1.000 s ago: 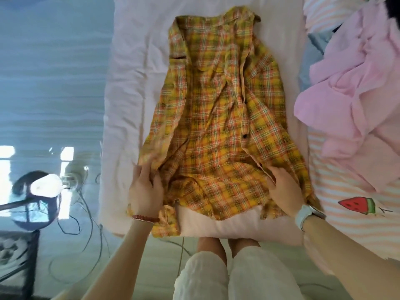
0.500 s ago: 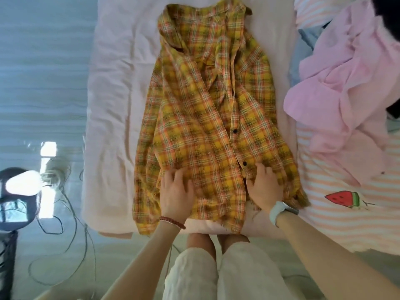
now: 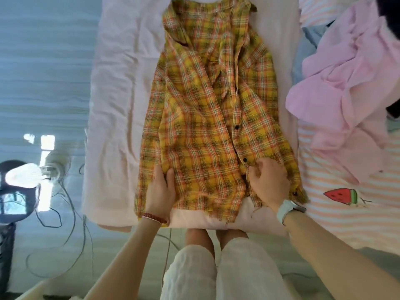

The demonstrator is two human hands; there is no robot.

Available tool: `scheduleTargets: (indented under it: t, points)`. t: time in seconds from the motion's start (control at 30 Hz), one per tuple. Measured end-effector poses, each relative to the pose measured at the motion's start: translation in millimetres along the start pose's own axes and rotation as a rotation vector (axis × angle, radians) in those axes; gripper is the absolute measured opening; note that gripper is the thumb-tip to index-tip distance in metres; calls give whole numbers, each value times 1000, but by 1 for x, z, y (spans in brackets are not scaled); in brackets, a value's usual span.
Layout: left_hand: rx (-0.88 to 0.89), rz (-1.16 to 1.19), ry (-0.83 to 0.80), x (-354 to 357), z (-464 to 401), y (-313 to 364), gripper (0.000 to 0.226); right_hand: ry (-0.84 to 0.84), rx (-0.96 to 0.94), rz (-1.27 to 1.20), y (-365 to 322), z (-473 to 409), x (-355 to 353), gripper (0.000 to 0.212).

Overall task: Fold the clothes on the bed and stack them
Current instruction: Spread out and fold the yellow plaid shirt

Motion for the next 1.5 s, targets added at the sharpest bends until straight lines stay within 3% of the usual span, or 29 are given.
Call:
scheduleTargets:
  t: [0.07,0.13,0.2,0.27,0.4,0.47,0.53,0.57,0.63,0.7,0.73,0.77,0.8,0.93,1.0,1.07,1.1,1.2,1.27,1.37,1.43,1.5]
  points:
    - [-34,43,-3,-3,9,6,21,-74,9,31,-7,2,7,44]
    - [-113,73,-21,-5,17,5,37,-179,66,99,-12,-2,19,48]
    - [-175,79,-47,-8,25,1,61,-257,100,144,-12,-9,31,46]
    - [-191,64,-44,-10,32,-8,64,-259,153,93,-8,-13,37,39]
    - [-272,-82,52,-13,34,-37,22,43,96,-10,-9,-3,20,36]
    - [-340,-162,33,-12,31,-42,35,240,-38,-136,-14,12,3,33]
    - [-365,-244,-13,-7,26,-43,31,320,-220,-203,-21,29,-12,21]
    - [-370,-280,-19,-5,24,-41,24,264,-319,-170,-27,36,-14,17]
    - [-361,-312,21,0,20,-39,35,-115,-471,39,-38,45,-4,10]
    - [-296,-306,99,3,16,-30,48,-581,-569,292,-43,47,13,41]
    - [-240,-319,117,5,13,-24,49,-712,-572,301,-42,46,19,52]
    - [-186,-339,124,7,10,-18,47,-733,-543,248,-43,43,19,55]
    - [-120,-365,123,11,7,-13,45,-653,-490,155,-41,37,17,51]
    - [47,-415,65,27,-9,3,38,-5,-283,-94,-16,5,3,35]
    - [26,-412,32,33,-19,8,43,108,-126,-69,1,-16,-3,43]
    - [68,-440,-34,41,-28,13,48,-13,62,-71,15,-32,-2,58]
    - [114,-457,-83,47,-32,17,50,-107,70,-94,19,-38,0,58]
    - [283,-531,-276,69,-40,30,54,-472,-296,50,15,-32,15,45]
    - [345,-585,-380,84,-44,37,55,-436,-303,-70,19,-27,13,45]
    - [324,-603,-438,107,-54,54,56,-7,-14,-246,43,-34,5,41]
    - [314,-603,-458,122,-61,68,56,-85,206,-291,57,-47,16,52]
    - [265,-571,-481,133,-68,79,54,-242,283,-303,60,-56,32,49]
Point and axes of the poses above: each hand's wrist, its own z-axis away from the middle knuckle, its own x-axis out of the palm, y = z × x, the point moved 2 cm from there along -z, towards the middle knuckle, and after that the axes turned 9 degrees about z, right-handed, at the moved point
